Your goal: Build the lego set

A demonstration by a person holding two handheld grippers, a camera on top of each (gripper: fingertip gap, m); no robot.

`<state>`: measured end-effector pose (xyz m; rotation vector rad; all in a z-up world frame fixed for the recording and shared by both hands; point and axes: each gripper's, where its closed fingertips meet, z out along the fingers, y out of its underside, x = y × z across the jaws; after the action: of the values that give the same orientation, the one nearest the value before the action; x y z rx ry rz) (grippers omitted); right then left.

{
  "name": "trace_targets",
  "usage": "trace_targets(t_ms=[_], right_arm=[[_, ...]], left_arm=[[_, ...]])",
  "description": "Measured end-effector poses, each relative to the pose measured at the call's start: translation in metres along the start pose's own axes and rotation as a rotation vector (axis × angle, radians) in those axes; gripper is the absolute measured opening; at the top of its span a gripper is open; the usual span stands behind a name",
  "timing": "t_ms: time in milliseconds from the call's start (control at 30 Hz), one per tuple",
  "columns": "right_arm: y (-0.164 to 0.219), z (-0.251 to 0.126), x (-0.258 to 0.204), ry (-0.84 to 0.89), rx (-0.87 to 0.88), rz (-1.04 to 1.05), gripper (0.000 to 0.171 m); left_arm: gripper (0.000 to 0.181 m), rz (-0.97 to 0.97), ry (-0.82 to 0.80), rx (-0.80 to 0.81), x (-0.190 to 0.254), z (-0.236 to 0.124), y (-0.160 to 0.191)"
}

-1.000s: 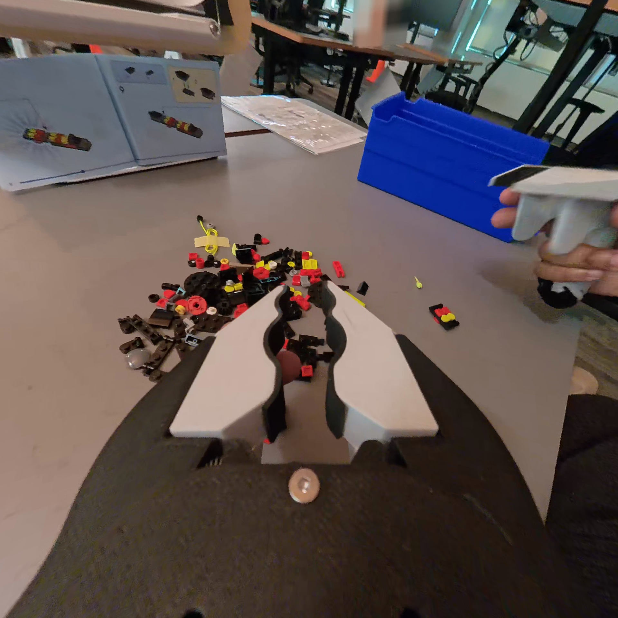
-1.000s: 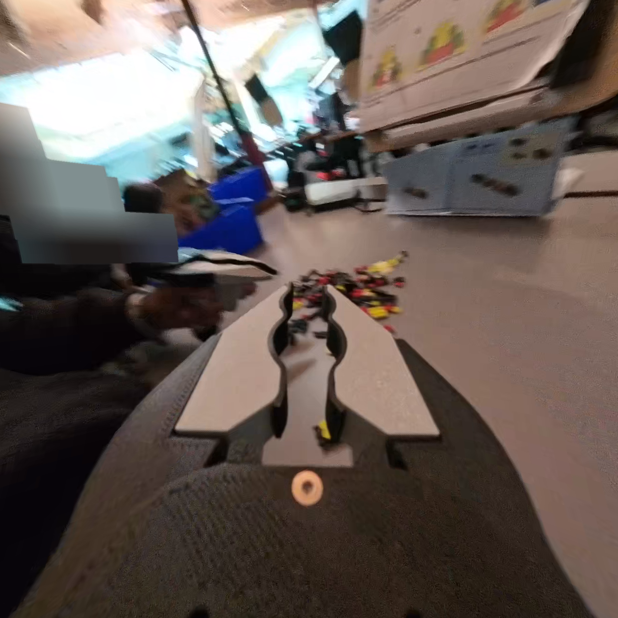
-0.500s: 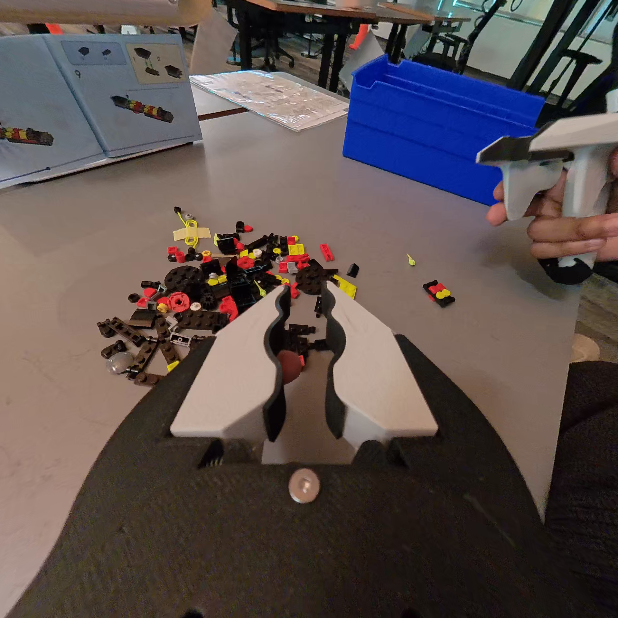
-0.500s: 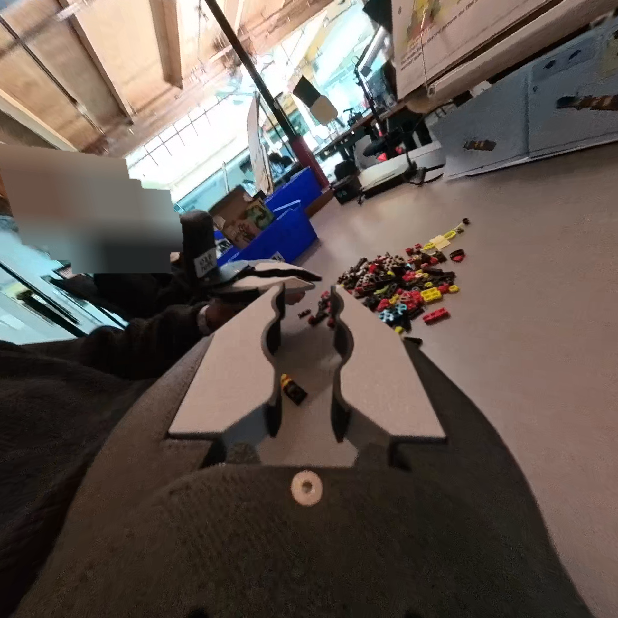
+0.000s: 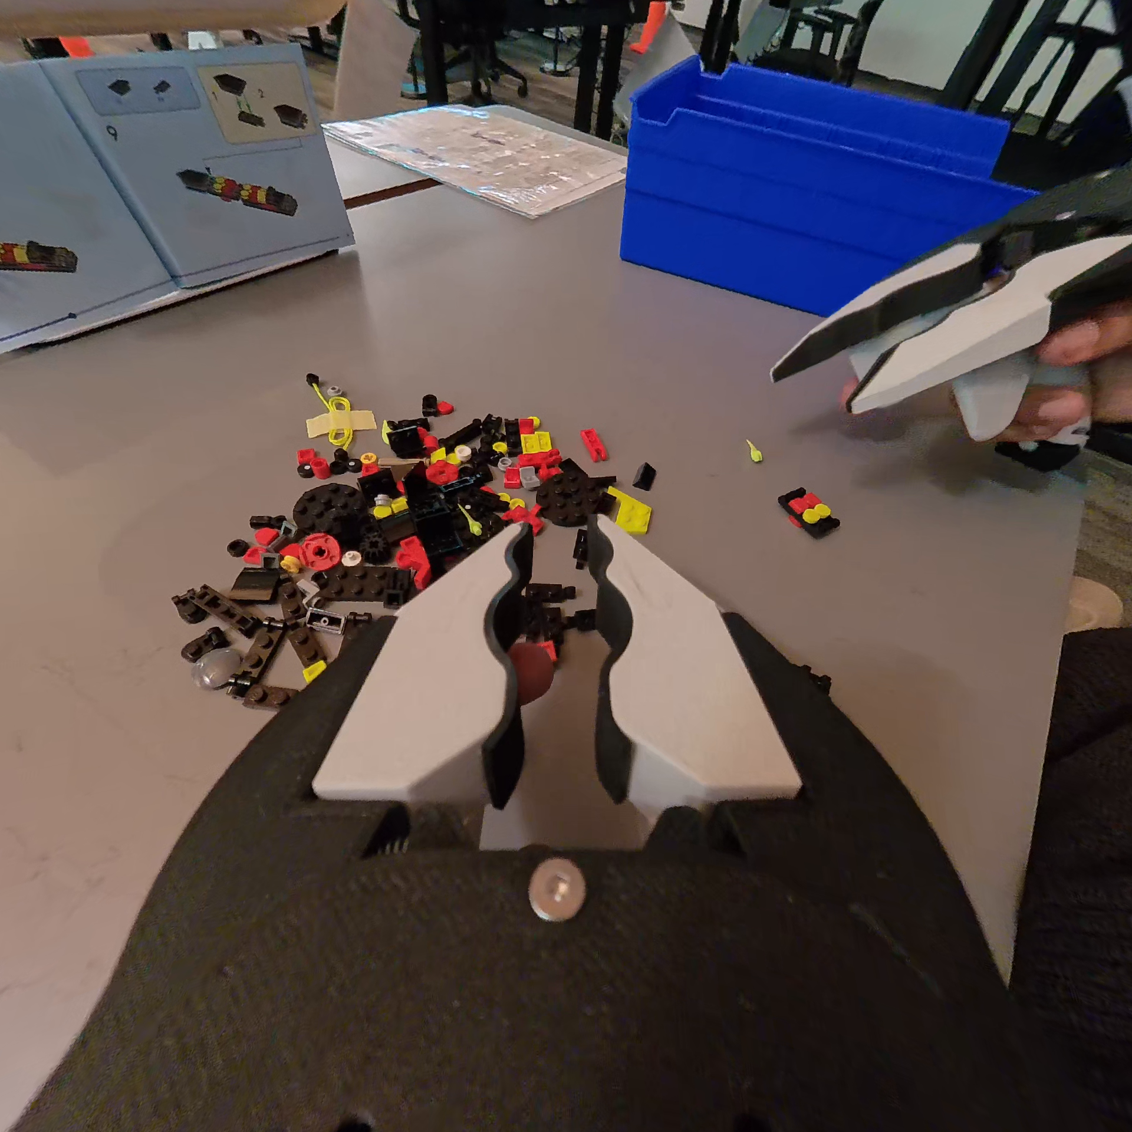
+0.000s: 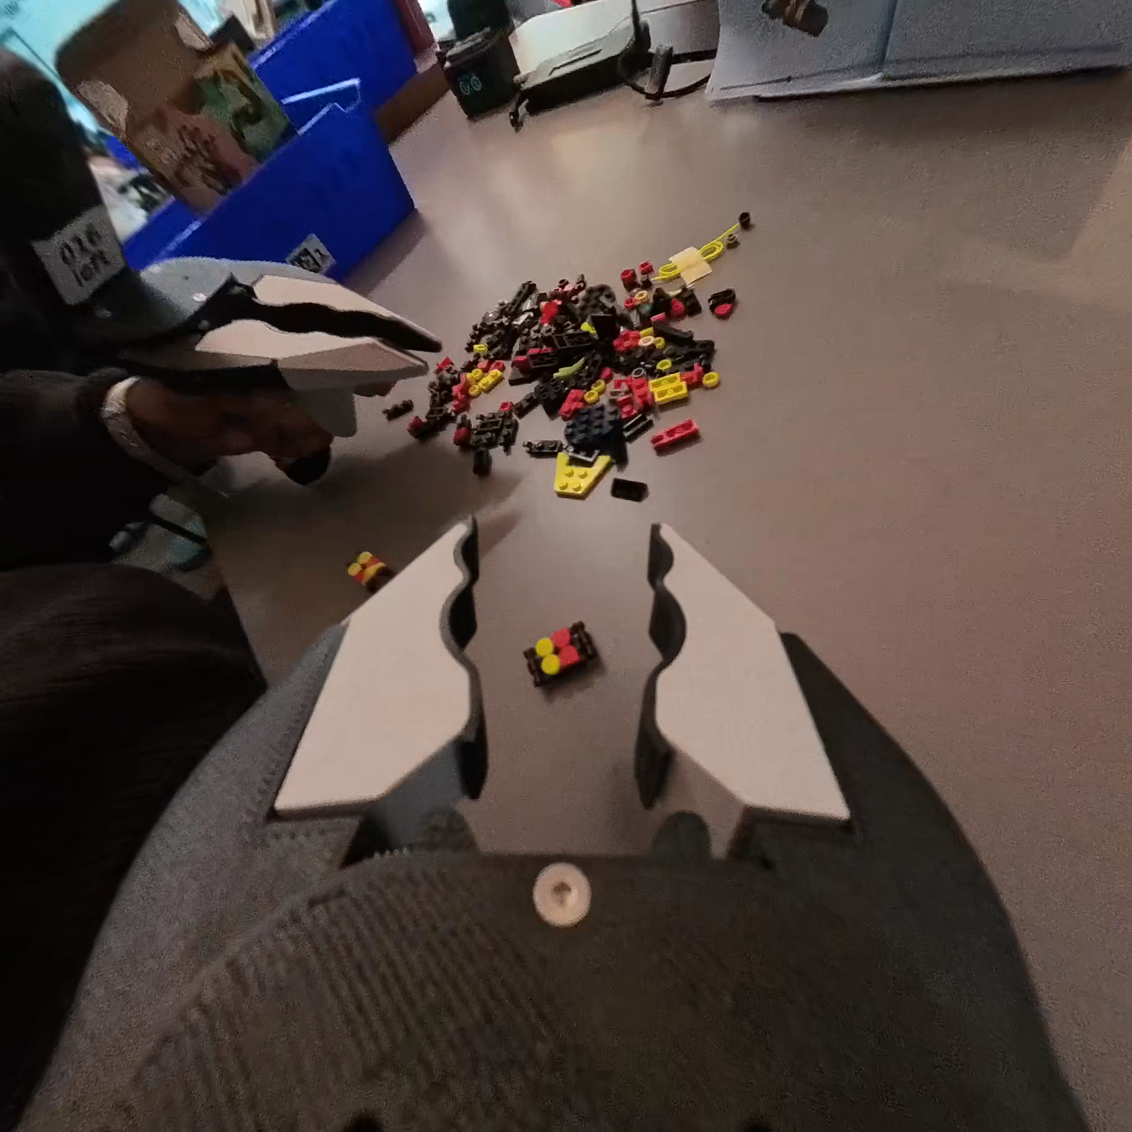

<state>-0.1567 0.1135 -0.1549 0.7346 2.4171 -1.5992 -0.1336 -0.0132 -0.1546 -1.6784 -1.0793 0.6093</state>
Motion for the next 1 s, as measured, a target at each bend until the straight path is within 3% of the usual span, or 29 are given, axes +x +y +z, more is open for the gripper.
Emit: trace_targets(t_ms=[133, 533, 767, 1000], right_arm=[[0.005, 0.0, 0.004, 0.092, -0.049, -0.151, 0.052], [0.015, 0.007, -0.005, -0.001, -0.085, -0.04, 0.045], [0.018, 0.007, -0.003, 0.029, -0.112, -0.097, 0.043], [0.01, -0.003, 0.003, 0.059, -0.092, -0.108, 0.04]], left_arm=[[0.014, 0.017, -0.003, -0.002, 0.001, 0.0, 0.0], [0.013, 0.063, 0.0, -0.023, 0.005, 0.002, 0.005], [0.013, 0.111, 0.013, -0.051, 0.01, 0.002, 0.009], [0.025, 0.396, 0.258, -0.277, 0.051, -0.02, 0.045]])
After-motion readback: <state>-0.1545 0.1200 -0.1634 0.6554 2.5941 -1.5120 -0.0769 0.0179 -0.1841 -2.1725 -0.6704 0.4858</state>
